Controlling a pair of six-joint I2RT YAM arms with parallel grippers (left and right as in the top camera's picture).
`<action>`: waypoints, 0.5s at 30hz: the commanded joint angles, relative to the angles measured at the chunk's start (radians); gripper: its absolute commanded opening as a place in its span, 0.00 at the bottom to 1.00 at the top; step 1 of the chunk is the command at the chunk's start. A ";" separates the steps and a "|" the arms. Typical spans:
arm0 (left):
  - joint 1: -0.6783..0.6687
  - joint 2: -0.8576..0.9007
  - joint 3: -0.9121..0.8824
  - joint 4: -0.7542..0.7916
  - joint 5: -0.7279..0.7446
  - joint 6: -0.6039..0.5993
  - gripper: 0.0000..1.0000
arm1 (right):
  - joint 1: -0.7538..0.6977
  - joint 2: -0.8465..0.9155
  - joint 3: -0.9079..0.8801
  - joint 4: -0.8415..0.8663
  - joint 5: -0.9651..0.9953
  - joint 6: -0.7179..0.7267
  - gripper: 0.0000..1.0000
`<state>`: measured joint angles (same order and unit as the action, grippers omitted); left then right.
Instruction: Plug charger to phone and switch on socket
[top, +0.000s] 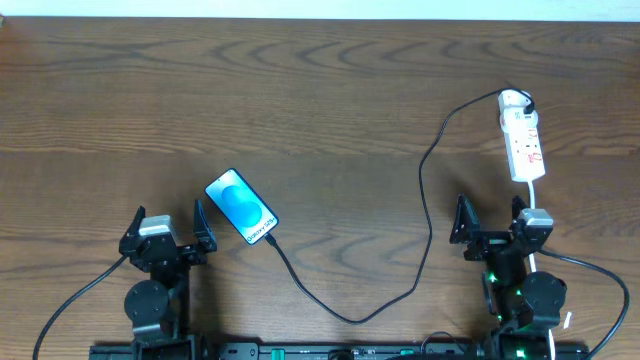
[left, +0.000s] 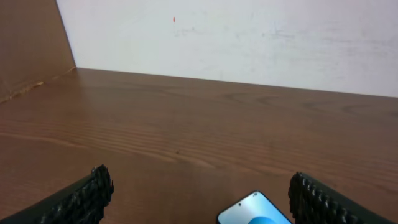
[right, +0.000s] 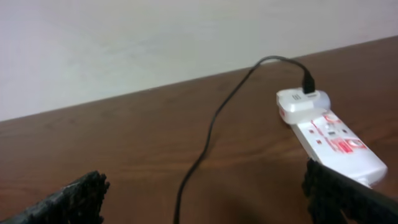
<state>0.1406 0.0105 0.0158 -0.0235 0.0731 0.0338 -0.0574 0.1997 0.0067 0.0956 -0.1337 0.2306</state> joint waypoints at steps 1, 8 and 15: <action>0.004 -0.006 -0.012 -0.040 0.021 0.003 0.92 | 0.007 -0.058 -0.002 -0.051 0.031 0.000 0.99; 0.004 -0.006 -0.012 -0.040 0.021 0.003 0.92 | 0.007 -0.153 -0.002 -0.169 0.076 -0.002 0.99; 0.004 -0.006 -0.012 -0.040 0.021 0.003 0.92 | 0.007 -0.195 -0.001 -0.171 0.078 -0.037 0.99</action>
<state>0.1406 0.0105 0.0158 -0.0235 0.0727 0.0334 -0.0563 0.0128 0.0071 -0.0669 -0.0727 0.2153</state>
